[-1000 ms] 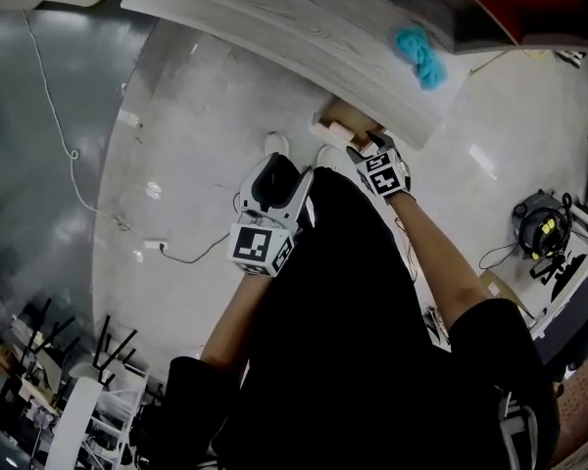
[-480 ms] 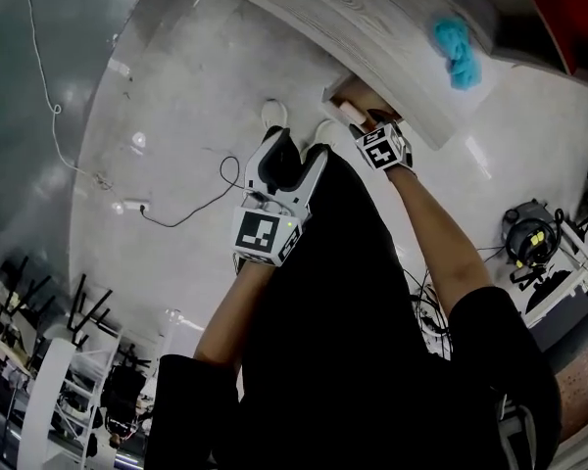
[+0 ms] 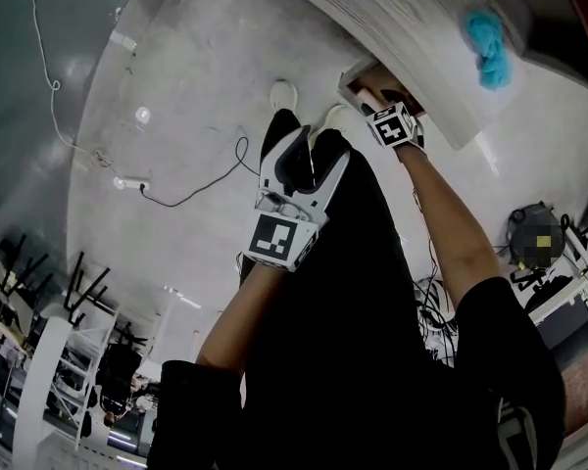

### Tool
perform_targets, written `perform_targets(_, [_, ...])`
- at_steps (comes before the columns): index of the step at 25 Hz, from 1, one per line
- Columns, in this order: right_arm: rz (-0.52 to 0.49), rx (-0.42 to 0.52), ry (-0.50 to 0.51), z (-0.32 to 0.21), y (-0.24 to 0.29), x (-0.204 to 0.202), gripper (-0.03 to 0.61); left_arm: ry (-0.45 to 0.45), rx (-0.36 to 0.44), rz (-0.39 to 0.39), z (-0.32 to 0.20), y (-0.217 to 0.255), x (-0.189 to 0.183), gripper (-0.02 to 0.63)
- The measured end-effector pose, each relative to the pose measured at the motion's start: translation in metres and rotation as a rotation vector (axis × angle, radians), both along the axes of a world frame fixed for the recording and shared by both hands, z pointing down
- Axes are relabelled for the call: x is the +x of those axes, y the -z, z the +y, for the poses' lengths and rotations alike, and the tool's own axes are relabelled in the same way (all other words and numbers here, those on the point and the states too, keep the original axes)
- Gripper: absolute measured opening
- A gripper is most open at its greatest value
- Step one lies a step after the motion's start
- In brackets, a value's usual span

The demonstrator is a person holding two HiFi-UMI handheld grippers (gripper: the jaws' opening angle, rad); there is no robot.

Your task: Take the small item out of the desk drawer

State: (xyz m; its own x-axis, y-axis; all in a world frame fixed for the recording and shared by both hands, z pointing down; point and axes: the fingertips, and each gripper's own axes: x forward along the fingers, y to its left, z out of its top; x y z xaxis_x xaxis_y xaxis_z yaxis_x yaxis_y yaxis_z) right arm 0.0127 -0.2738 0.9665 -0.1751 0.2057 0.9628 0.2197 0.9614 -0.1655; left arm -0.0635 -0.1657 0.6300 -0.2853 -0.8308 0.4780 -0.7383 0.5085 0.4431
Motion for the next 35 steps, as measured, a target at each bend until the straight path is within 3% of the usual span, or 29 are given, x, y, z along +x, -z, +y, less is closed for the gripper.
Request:
perform_targets(15, [0.064,0.073,0.078,-0.003,-0.029,0.005,0.189,0.016,0.019,0.049,0.017,-0.01,0.012,0.238])
perform_targets(22, [0.062,0.057,0.097,-0.001,-0.032,0.005,0.17,0.014,0.001,0.058,0.021,-0.018,0.007,0.238])
perform_targets(26, [0.077,0.013,0.1,0.005,-0.035,0.006,0.108,0.017,0.001,0.061,0.022,-0.02,0.008,0.238])
perform_targets(35, [0.08,0.003,0.093,0.008,-0.032,0.006,0.106,0.004,-0.006,0.049,0.024,-0.015,0.004,0.238])
